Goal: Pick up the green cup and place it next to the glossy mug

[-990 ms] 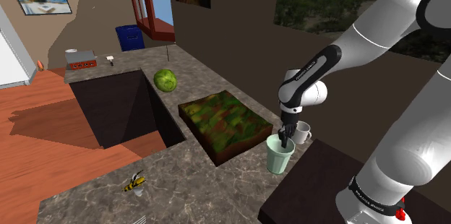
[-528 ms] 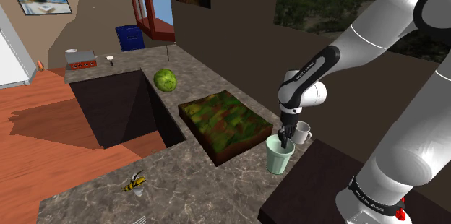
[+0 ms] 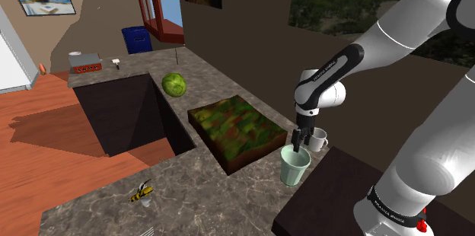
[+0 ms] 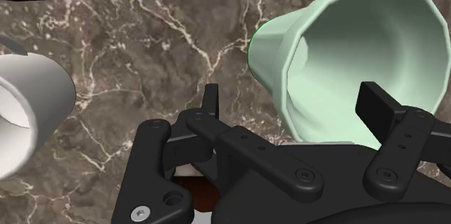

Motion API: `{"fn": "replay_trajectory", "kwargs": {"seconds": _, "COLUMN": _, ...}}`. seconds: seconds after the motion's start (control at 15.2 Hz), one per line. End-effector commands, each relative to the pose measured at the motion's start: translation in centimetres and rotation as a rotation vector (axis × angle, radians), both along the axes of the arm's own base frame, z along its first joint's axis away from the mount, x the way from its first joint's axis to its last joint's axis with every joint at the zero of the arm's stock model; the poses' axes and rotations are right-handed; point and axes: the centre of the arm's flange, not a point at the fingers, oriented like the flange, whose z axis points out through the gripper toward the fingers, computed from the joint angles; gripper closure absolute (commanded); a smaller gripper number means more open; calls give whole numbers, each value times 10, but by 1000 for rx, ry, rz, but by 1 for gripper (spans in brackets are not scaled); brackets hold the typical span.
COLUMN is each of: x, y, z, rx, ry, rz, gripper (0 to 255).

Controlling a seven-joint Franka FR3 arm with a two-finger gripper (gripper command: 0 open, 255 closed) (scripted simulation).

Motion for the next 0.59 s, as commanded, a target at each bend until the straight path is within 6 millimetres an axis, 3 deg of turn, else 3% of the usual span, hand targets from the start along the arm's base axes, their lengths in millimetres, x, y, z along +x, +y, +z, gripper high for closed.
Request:
{"fn": "replay_trajectory", "kwargs": {"seconds": 0.0, "x": 5, "y": -4, "z": 21, "rx": 0, "ry": 1, "rz": 1, "gripper": 0}}
{"fn": "replay_trajectory", "kwargs": {"seconds": 0.07, "x": 7, "y": -6, "z": 31, "rx": 0, "ry": 1, "rz": 1, "gripper": 0}}
{"fn": "replay_trajectory", "kwargs": {"seconds": 0.53, "x": 7, "y": -6, "z": 31, "rx": 0, "ry": 1, "rz": 1, "gripper": 0}}
